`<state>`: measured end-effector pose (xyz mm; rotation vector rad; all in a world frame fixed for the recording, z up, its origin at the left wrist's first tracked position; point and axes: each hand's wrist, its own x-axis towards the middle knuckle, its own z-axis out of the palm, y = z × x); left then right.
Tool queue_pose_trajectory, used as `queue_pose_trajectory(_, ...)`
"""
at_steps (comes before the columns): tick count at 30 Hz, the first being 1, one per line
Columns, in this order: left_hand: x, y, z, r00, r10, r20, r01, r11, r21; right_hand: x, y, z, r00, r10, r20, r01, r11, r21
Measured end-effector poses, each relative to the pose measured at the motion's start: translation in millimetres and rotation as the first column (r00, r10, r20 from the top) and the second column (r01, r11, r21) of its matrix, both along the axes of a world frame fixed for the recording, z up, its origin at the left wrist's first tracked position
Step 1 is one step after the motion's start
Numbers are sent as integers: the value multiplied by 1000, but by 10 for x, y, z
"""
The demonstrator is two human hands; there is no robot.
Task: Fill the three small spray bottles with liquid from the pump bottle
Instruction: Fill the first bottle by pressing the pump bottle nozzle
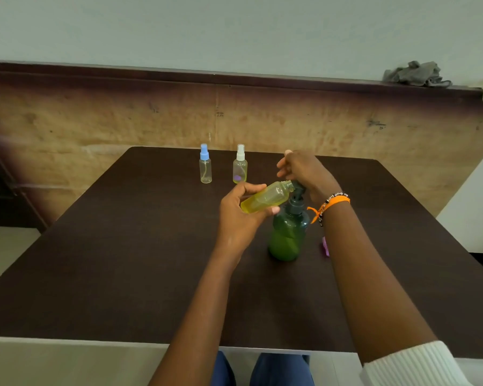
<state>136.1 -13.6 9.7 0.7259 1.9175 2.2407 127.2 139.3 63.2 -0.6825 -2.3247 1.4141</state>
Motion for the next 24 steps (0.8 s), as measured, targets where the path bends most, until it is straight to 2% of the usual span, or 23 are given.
queue_pose_trajectory(3,-6,3,1,1000,-1,-6,1,1000,-3,-28,36,-81,995,-40,88,37,998,41)
queue_pose_trajectory(12,-1,-3,-59,1000,10,-3,-10,1000,-15,20,17,-147,986,-98,132,77,985,156)
queue_pose_trajectory(17,10,-18,-7,1000,9,-1,-9,1000,5,15,-12,-30,985,-66,159,29,975,222)
queue_pose_trajectory(24,-23,-4,-53,1000,13,-9,-13,1000,-11,37,1,-151,984,-137,113,118,979,167)
